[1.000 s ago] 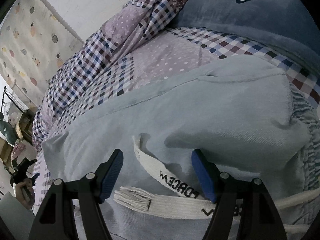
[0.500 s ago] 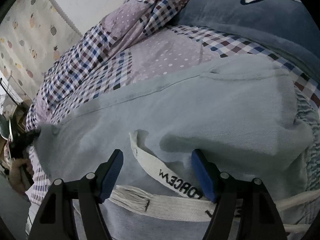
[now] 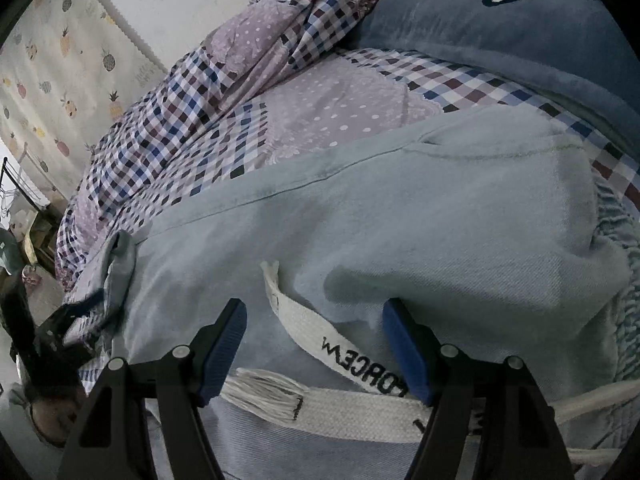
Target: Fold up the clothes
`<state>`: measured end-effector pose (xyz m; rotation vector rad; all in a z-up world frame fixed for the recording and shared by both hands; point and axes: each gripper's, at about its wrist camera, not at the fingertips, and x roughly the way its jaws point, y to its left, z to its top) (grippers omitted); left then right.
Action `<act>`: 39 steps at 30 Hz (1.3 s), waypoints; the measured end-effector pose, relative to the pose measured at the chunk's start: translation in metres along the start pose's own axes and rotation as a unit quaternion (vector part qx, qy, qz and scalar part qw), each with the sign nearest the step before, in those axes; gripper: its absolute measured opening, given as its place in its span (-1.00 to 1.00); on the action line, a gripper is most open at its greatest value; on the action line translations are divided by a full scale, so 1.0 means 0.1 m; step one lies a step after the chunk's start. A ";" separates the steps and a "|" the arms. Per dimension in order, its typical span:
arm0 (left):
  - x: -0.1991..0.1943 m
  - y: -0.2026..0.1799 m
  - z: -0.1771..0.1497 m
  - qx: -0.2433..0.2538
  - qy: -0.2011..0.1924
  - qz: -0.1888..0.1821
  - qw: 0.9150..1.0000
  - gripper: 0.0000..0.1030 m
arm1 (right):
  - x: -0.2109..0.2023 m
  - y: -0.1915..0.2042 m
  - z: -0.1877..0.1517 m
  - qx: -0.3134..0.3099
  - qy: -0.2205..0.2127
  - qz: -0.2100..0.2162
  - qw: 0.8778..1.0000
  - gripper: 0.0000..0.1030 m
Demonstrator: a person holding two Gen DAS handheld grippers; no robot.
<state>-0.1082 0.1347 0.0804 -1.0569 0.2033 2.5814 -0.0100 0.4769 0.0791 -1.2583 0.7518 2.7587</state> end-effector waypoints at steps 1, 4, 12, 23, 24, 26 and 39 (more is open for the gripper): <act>-0.05 0.33 -0.02 -0.072 -0.009 0.008 0.997 0.47 | 0.00 0.00 0.00 0.000 0.000 0.000 1.000 0.45; -0.13 1.25 -0.25 -0.260 -0.019 0.063 0.963 0.47 | 0.00 0.01 0.00 0.000 -0.001 -0.002 1.000 0.45; 0.14 1.81 -0.64 -0.388 0.008 0.014 0.921 0.47 | 0.03 0.04 -0.01 -0.009 0.000 -0.013 1.000 0.45; -0.57 2.50 0.20 -0.351 -0.089 0.005 0.932 -0.68 | 0.16 0.13 -0.04 -0.031 0.010 -0.041 0.999 0.47; -0.69 2.74 0.31 -0.359 -0.095 0.017 0.928 -0.68 | 0.18 0.15 -0.04 -0.035 0.011 -0.044 0.998 0.47; -0.83 3.23 0.53 -0.373 -0.091 0.042 0.922 -0.66 | 0.19 0.17 -0.05 -0.043 0.012 -0.048 0.998 0.47; -0.32 4.03 -0.55 -0.440 0.044 0.017 0.897 0.87 | 0.13 1.32 -0.41 -0.230 -0.032 0.057 0.971 0.46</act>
